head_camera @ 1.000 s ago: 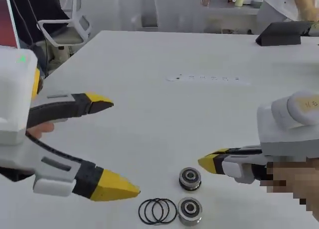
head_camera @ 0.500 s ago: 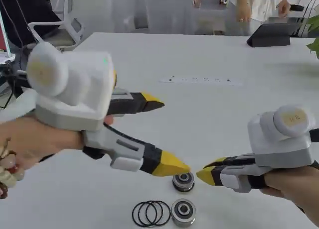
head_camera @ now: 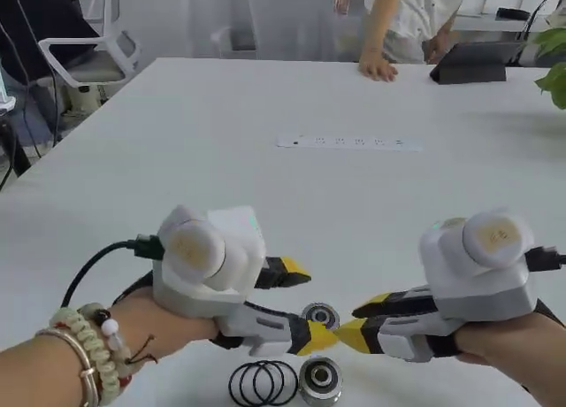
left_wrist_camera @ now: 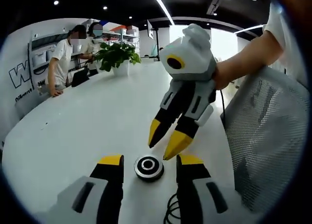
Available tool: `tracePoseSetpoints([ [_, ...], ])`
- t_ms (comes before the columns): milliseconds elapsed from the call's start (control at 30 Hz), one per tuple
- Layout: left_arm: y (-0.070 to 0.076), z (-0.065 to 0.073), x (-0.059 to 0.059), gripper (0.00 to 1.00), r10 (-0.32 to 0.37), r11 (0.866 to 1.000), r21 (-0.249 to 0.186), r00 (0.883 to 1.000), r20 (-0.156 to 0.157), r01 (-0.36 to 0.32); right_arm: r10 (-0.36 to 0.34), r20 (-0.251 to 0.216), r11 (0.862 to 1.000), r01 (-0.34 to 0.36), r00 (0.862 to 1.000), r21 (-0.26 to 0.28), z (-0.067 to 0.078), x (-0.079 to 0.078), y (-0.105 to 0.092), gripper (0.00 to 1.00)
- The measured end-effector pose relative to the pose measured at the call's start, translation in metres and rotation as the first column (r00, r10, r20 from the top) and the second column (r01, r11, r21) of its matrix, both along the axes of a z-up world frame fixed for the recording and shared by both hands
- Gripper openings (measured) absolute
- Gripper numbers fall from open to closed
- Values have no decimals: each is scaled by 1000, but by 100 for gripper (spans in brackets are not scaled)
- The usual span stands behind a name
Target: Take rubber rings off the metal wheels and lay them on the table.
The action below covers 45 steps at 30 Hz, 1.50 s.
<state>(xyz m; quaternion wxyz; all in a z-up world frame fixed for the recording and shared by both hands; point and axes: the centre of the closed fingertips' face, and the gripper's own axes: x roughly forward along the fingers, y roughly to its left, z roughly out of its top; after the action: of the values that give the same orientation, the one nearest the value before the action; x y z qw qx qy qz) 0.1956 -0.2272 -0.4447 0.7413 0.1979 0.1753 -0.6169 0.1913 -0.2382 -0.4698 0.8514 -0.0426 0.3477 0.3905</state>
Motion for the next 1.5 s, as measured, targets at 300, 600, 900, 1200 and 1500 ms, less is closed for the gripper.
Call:
tracePoseSetpoints([
  [300, 2, -7, 9, 15, 59, 998, -29, 997, -52, -60, 32, 1, 999, -32, 999, -32, -9, -3, 3, 18],
  [600, 1, -16, 7, 7, 69, 998, -6, 995, -72, -70, 19, 34, 1000, -20, 999, 20, -2, 0, 13, 17],
  [900, 3, -16, 7, 7, 72, 997, 2, 994, -80, -72, 41, 59, 998, -38, 997, -44, -7, 0, 6, 0],
  [1200, 5, -16, 8, 6, 70, 998, 16, 995, -69, -69, -185, -166, 969, 208, 969, 136, 7, 7, 0, 0],
  [1500, 4, -16, 6, 6, 59, 997, 44, 997, -44, -57, -81, -77, 990, 90, 994, 112, 13, 6, 19, 0],
])
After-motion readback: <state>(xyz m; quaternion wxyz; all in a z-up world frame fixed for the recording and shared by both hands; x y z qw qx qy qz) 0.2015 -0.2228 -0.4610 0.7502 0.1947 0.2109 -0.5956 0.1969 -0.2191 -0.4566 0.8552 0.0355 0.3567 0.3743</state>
